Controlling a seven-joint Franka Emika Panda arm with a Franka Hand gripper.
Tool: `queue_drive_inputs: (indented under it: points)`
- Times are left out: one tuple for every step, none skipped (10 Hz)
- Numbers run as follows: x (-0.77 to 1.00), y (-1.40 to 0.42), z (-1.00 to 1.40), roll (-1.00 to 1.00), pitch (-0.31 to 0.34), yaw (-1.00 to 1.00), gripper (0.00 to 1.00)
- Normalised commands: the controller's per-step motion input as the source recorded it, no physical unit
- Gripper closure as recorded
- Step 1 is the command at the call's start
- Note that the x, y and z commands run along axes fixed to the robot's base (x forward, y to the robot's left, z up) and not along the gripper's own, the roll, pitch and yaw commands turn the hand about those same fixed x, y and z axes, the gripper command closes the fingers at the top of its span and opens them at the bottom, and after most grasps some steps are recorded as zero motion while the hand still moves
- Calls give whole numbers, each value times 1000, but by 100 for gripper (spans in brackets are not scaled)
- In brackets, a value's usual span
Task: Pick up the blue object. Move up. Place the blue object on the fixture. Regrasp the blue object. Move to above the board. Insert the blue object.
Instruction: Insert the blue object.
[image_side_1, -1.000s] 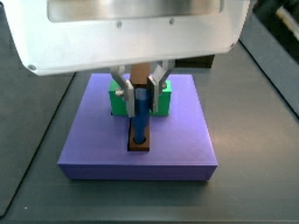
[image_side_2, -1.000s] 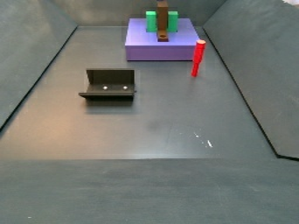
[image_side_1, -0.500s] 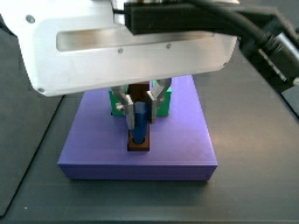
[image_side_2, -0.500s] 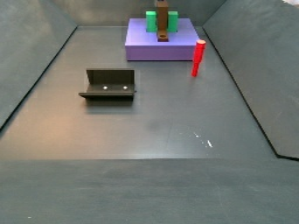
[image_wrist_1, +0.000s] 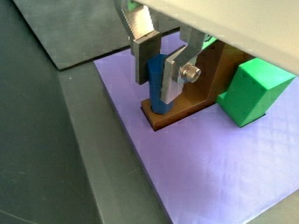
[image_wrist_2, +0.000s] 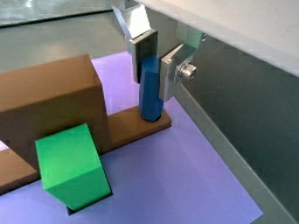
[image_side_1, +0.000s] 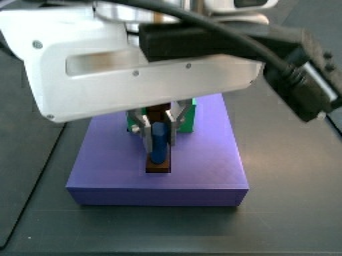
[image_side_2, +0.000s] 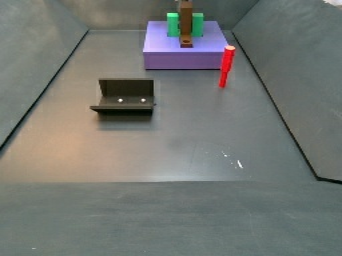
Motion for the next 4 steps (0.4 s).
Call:
queue_drive_inputs:
  points:
    - [-31,-109,-229,113,-103,0,100]
    - [0,-109,-214,94,-80,0,100]
    - [0,0,0,9,0,0,100]
    - [0,0,0,0,0,0,100]
